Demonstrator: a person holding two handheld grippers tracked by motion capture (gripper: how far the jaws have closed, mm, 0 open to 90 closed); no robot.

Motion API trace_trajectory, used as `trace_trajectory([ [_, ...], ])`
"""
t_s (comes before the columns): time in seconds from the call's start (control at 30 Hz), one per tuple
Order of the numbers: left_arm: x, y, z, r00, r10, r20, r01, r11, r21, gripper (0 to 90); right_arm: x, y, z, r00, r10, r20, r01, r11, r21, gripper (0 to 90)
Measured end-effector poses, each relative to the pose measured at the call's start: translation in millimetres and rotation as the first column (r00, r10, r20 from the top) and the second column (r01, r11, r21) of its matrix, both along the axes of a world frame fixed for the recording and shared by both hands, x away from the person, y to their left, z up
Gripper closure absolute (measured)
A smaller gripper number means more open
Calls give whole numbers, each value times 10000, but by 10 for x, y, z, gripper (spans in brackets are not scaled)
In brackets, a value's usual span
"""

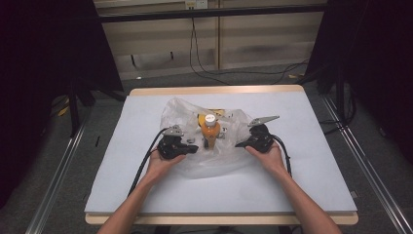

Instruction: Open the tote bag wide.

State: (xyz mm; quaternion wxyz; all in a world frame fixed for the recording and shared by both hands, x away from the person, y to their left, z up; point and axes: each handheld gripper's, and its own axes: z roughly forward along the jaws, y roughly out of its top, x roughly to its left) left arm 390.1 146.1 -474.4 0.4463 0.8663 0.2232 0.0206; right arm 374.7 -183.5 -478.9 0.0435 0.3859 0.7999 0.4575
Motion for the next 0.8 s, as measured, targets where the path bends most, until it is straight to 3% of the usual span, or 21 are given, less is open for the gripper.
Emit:
trace_trajectory([
  [0.13, -120, 31, 141, 9993, -256, 283, 265, 9992, -306, 900, -156, -45, 174, 9990, 251, 364, -259, 9994, 235, 900],
  [0.3, -229, 109, 288, 9977, -379, 555, 427, 9952, -885, 900, -318, -147, 342, 9967, 160, 797, -217, 9973, 708, 900],
  [0.37, -262, 180, 415, 9966, -281, 772, 375, 9915, -1244, 900, -380, -221, 495, 9933, 57, 1154, -159, 9960, 880, 900],
  [0.47, -248, 243, 538, 9948, -101, 1016, 267, 9861, -1641, 900, -382, -243, 606, 9912, -41, 1320, -79, 9959, 905, 900],
  [0.63, -188, 313, 740, 9904, 138, 1377, 159, 9772, -2118, 900, -352, -236, 889, 9808, -140, 1944, -136, 9901, 1399, 900],
  [0.8, -53, 281, 1015, 9834, 134, 1810, 263, 9763, -2150, 900, -264, -155, 1162, 9708, -99, 2397, -266, 9885, 1489, 900],
])
